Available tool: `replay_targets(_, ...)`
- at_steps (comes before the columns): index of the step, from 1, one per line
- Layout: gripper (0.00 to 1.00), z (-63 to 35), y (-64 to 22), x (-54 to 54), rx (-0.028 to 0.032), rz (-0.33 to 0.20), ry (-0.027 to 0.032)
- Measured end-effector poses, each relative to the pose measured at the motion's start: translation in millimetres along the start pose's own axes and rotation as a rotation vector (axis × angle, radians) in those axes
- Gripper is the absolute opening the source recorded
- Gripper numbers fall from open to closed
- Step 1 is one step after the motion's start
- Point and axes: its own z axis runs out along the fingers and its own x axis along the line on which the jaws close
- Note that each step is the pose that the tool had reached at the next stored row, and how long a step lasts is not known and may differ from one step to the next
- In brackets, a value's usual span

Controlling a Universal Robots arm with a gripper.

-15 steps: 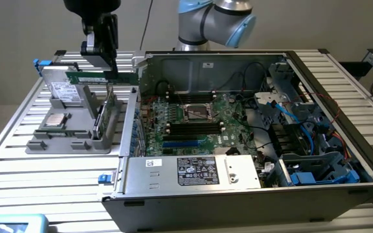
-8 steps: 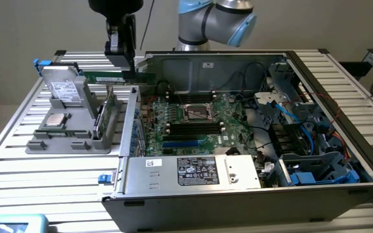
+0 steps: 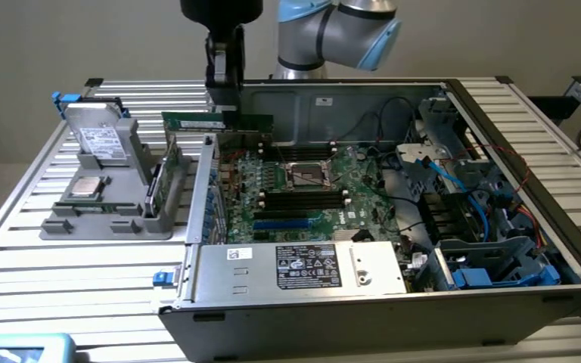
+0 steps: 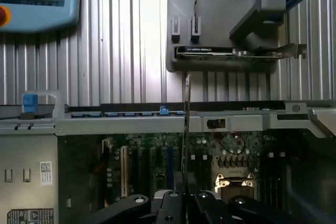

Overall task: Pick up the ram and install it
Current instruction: 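Pick up the ram and move it above insertion slot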

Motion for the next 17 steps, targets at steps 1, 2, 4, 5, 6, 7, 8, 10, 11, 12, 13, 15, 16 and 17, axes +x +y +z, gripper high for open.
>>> replay_targets(1, 0.13, 0.8, -4.5, -0.5, -0.0001, 0.000, 0.0001)
replay_targets(2, 0.13, 1.7, -9.0, -1.0, -0.0001, 0.000, 0.0001)
replay_targets(4, 0.13, 4.1, -18.2, -2.7, 0.0000, 0.000, 0.0000)
replay_targets(5, 0.13, 5.6, -22.8, -3.7, 0.0000, 0.000, 0.0000)
replay_targets(6, 0.13, 7.2, -27.4, -4.8, -0.0001, 0.000, 0.0004)
replay_targets(7, 0.13, 8.8, -31.7, -6.1, -0.0001, 0.000, 0.0006)
replay_targets(8, 0.13, 10.5, -36.4, -7.7, 0.0000, 0.000, 0.0009)
replay_targets(10, 0.13, 12.9, -45.3, -11.6, 0.0000, 0.000, 0.0023)
replay_targets(11, 0.13, 13.8, -49.3, -14.0, 0.0002, 0.000, 0.0027)
replay_targets(12, 0.13, 14.4, -53.2, -16.7, 0.0004, 0.000, 0.0036)
replay_targets(13, 0.13, 14.9, -57.0, -19.2, 0.0009, 0.000, 0.0042)
replay_targets(15, 0.13, 15.3, -63.8, -23.8, 0.0030, 0.000, 0.0058)
replay_targets(16, 0.13, 15.4, -66.6, -26.2, 0.0052, 0.000, 0.0069)
replay_targets(17, 0.13, 15.5, -69.4, -28.4, 0.0082, 0.000, 0.0077)
